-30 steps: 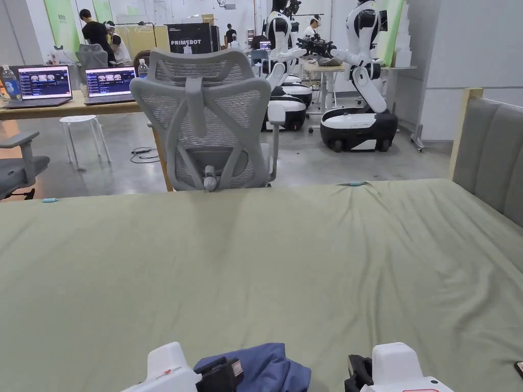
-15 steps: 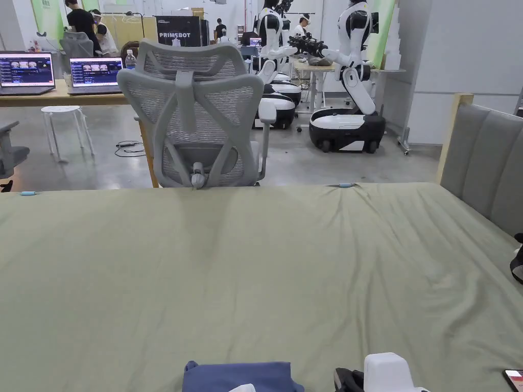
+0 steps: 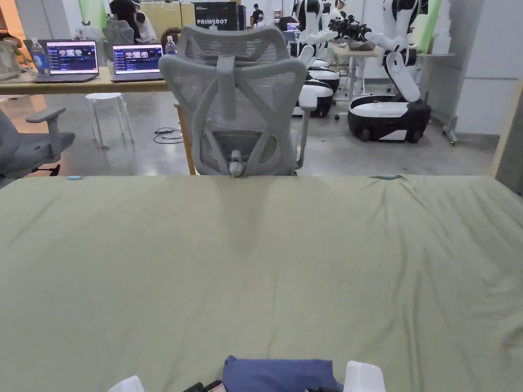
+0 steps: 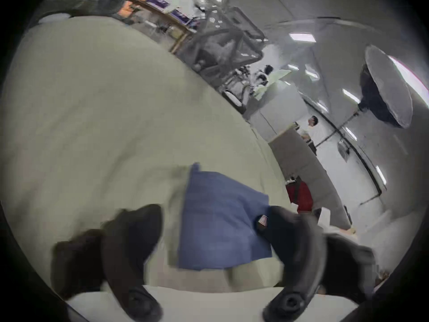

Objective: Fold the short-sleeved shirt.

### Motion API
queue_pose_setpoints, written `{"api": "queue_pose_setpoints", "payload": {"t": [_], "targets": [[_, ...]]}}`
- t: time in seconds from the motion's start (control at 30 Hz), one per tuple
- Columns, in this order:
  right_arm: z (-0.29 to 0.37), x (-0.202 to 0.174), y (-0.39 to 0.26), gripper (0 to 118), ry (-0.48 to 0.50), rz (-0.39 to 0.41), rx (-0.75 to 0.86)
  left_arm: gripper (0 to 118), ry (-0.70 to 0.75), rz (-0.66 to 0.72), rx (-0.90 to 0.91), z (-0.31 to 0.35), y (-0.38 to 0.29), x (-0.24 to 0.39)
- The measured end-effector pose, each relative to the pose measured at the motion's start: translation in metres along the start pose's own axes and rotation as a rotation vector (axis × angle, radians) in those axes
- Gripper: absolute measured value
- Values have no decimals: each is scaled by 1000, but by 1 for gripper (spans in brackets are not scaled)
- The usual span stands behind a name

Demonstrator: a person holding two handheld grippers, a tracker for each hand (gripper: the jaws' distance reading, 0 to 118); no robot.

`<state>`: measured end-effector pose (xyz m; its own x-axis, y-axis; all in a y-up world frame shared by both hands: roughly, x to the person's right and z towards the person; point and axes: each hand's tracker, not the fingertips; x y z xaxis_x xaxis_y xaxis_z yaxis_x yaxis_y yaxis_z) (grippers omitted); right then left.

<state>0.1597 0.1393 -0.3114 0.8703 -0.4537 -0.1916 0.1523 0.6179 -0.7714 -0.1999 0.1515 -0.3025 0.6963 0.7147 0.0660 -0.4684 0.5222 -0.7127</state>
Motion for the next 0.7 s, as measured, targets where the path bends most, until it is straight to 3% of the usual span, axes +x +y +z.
{"api": "queue_pose_setpoints", "payload": {"t": [0.13, 0.27, 0.37, 0.4, 0.47, 0.6, 0.7], "targets": [[0, 33, -5, 0, 37, -137, 12, 96, -147, 222, -39, -21, -12, -34], [10, 36, -3, 0, 37, -126, 22, 90, -340, 384, -232, -73, -43, -23], [8, 31, -2, 0, 40, -85, 32, 62, -342, 351, -227, -101, -57, -1], [9, 29, -3, 0, 35, -70, 36, 38, -301, 355, -208, -104, -53, 7], [11, 19, 2, 0, 1, -42, 40, 35, -226, 342, -192, -103, -49, 12], [10, -13, 9, 0, -10, 77, 43, 32, -141, 127, -128, -74, -11, 10], [7, -50, 14, 0, 1, 124, 49, 32, -105, 102, -73, -41, 17, -6]]}}
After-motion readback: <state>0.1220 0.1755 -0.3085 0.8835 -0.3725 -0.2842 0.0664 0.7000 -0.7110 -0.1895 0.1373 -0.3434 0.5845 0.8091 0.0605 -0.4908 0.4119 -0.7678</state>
